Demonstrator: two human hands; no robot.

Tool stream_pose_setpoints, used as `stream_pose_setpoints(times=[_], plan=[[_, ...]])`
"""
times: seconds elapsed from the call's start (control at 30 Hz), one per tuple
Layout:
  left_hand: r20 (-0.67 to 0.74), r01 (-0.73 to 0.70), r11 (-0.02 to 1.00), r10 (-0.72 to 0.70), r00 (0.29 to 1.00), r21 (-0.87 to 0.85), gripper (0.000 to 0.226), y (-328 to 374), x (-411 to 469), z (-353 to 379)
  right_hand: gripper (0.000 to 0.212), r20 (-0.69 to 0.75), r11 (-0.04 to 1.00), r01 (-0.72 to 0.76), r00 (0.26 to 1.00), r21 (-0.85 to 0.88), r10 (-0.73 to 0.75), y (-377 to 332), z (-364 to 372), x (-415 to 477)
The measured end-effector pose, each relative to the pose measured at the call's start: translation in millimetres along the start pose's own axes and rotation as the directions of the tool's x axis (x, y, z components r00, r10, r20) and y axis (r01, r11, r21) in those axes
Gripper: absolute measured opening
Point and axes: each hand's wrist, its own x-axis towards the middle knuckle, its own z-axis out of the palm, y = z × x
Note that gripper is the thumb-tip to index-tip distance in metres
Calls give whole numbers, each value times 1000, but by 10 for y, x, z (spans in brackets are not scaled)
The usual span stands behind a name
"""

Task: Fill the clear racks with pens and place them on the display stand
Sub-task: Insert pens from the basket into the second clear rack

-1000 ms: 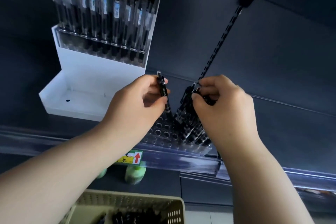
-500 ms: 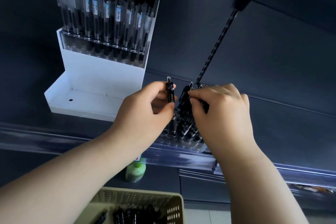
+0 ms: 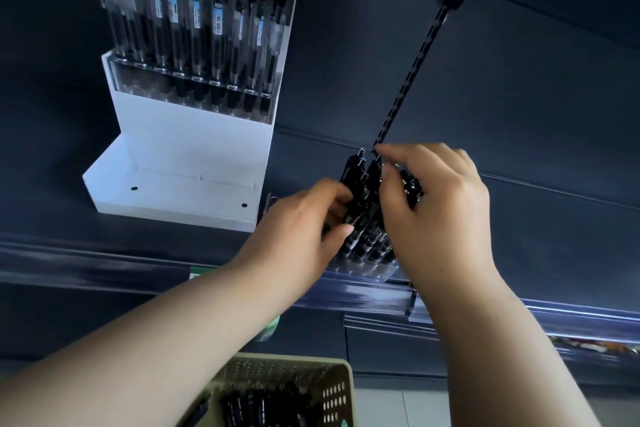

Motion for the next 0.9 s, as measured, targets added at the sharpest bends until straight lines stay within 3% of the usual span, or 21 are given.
stream_pose_setpoints(times=[0.4, 0.5, 0.63, 0.9], plan=[[-3, 28, 996, -27, 1000, 87, 19, -44, 60, 68, 22, 29, 996, -75, 997, -42, 76, 153, -15, 5], [36, 45, 991, -50, 998, 127, 20, -72, 53, 43, 24, 14, 981, -183, 983, -66, 184, 274, -143, 61], [58, 43, 983, -54, 997, 181, 18, -106, 6, -10, 29, 98, 932, -343, 930, -116, 354, 475, -296, 69], [132, -78, 932, 33, 991, 353, 26, -63, -145, -206, 28, 92, 930, -289, 944, -227, 316, 446, -380, -1]])
